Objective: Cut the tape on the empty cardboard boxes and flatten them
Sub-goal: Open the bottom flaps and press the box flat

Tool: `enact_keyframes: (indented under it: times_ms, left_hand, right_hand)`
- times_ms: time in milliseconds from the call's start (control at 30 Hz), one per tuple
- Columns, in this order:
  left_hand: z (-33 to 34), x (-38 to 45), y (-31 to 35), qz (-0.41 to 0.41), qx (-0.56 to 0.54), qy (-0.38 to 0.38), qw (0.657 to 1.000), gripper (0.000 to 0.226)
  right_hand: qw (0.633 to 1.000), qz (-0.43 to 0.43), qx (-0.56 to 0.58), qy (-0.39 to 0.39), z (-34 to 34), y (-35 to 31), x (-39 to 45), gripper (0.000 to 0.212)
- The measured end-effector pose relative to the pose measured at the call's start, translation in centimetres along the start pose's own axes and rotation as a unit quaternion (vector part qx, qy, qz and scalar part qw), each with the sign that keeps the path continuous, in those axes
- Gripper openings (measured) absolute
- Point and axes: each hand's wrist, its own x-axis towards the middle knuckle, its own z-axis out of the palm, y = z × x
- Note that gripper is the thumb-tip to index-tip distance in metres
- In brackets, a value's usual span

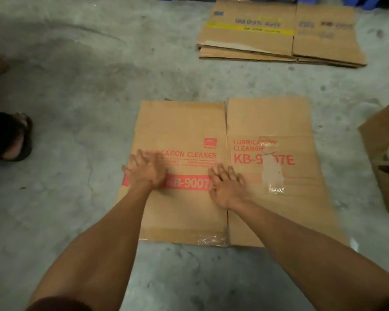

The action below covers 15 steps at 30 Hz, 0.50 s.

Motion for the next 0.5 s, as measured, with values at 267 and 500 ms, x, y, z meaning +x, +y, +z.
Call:
enact_keyframes:
  times_ms: [267, 500]
  left_hand:
    - [5.8, 0.1, 3.0, 0.046, -0.041, -0.097, 0.993, 0.064]
    - [5.4, -2.5, 7.5, 0.003, -0.013, -0.07, 0.997, 0.06]
  right_hand:
    - [0.988, -0.132, 0.032, 0.076, -0.1, 5.9, 1.2, 0.06]
    - [0.973, 0.114, 0.083, 0.181, 1.8, 15.5, -4.4, 0.066]
